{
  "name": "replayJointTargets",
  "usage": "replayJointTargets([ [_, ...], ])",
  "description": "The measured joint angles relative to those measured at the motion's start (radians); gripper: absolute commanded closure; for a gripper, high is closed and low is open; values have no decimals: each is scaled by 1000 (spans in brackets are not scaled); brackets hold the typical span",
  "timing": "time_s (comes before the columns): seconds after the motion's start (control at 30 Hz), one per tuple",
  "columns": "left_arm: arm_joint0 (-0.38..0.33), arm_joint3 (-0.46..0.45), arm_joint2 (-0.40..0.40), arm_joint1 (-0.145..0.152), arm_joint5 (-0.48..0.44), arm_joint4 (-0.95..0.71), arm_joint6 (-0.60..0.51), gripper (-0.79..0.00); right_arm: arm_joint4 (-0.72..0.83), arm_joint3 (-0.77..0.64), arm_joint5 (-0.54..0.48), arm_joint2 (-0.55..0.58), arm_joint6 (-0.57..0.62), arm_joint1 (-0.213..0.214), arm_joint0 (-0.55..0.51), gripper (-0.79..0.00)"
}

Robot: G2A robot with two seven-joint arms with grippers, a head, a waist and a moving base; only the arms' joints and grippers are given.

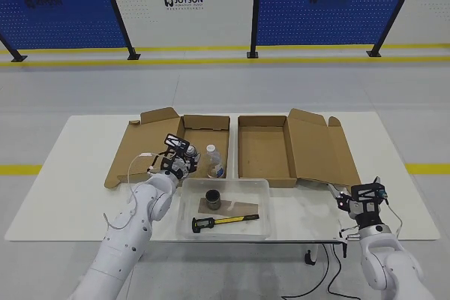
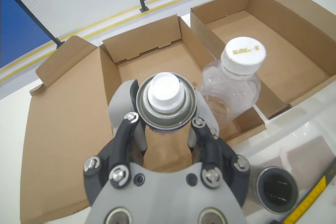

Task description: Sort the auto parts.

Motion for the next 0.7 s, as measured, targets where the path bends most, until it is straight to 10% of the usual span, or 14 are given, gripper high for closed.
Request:
replayJointTargets([
  [0.7,-99,226,67,-36,-43,-57,34,0,0,0,0,0,0,0,0,-785],
])
